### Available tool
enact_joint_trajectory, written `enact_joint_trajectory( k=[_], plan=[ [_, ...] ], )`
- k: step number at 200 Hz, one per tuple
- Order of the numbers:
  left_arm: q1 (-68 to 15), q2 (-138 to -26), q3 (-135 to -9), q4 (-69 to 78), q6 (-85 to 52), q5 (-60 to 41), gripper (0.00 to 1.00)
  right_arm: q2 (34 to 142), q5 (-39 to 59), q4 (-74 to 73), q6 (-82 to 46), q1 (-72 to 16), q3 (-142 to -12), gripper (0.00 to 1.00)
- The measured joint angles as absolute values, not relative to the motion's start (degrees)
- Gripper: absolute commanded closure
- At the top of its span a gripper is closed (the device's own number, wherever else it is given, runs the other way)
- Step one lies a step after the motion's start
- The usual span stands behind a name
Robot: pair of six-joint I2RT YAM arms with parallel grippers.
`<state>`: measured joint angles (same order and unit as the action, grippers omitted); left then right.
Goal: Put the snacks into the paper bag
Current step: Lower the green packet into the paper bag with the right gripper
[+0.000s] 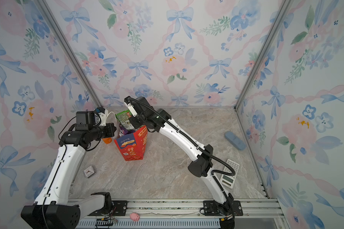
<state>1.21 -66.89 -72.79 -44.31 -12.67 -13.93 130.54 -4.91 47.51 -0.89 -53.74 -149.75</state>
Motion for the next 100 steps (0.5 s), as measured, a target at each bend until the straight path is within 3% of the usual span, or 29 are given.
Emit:
enact_joint_trajectory(
  k=[21, 41, 100],
  plan=[
    [1.21, -66.89, -72.75, -44.71, -12.67, -13.91, 1.00, 133.01, -4.32, 48.27, -1.72, -53.74, -152.70, 0.56],
    [1.21, -66.87, -72.75, -44.73, -12.67, -13.96, 1.00, 133.45, -4.01, 49.36, -2.59, -53.74, -153.95, 0.41],
    [1.21, -66.76, -72.75, -44.73, -12.67, -13.96, 1.00, 124.68, -3.62, 45.95, -3.75, -54.37, -146.17, 0.39]
  ],
)
